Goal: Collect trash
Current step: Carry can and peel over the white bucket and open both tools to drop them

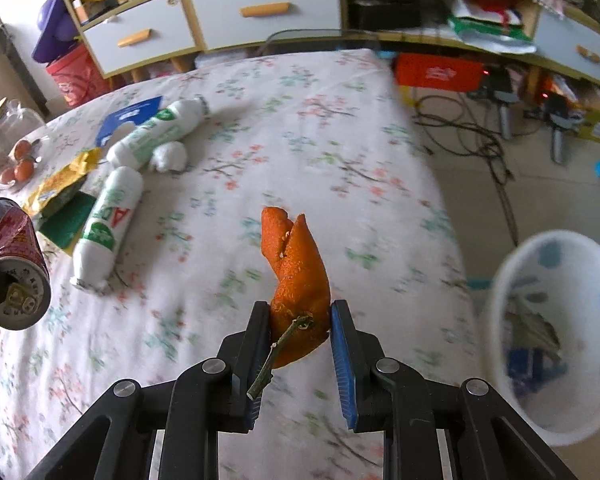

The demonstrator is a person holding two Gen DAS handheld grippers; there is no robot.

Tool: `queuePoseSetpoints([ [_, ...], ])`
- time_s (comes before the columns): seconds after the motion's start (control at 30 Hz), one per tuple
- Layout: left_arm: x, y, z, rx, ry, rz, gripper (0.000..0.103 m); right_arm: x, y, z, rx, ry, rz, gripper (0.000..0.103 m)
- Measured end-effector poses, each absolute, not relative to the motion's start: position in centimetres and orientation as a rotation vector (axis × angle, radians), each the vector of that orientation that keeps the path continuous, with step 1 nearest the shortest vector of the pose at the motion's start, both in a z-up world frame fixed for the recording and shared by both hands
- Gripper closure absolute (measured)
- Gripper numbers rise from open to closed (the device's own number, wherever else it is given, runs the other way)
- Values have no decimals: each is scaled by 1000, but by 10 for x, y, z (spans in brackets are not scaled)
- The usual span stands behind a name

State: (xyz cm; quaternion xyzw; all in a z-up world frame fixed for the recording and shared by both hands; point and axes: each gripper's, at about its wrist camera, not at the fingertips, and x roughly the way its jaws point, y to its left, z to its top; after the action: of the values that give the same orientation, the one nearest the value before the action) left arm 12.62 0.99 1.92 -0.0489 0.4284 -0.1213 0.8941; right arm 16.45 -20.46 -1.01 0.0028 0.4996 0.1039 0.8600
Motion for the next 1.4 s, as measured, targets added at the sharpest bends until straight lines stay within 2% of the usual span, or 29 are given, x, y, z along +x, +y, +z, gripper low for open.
queuePoseSetpoints([
  [0.93, 135, -111, -9, -41, 959, -403, 14, 110, -401, -15, 197, 1072, -105, 74],
  [1.0, 138, -122, -11, -47, 959, -420, 14, 110, -410, -17, 210, 1079, -124, 57],
  [1.07, 141, -136, -13, -57, 964, -443, 14, 108, -419, -17, 238, 1078, -137, 49],
  [1.4, 153, -215, -20, -18, 970, -569, 14, 86, -456, -9, 286, 1063, -205, 43],
])
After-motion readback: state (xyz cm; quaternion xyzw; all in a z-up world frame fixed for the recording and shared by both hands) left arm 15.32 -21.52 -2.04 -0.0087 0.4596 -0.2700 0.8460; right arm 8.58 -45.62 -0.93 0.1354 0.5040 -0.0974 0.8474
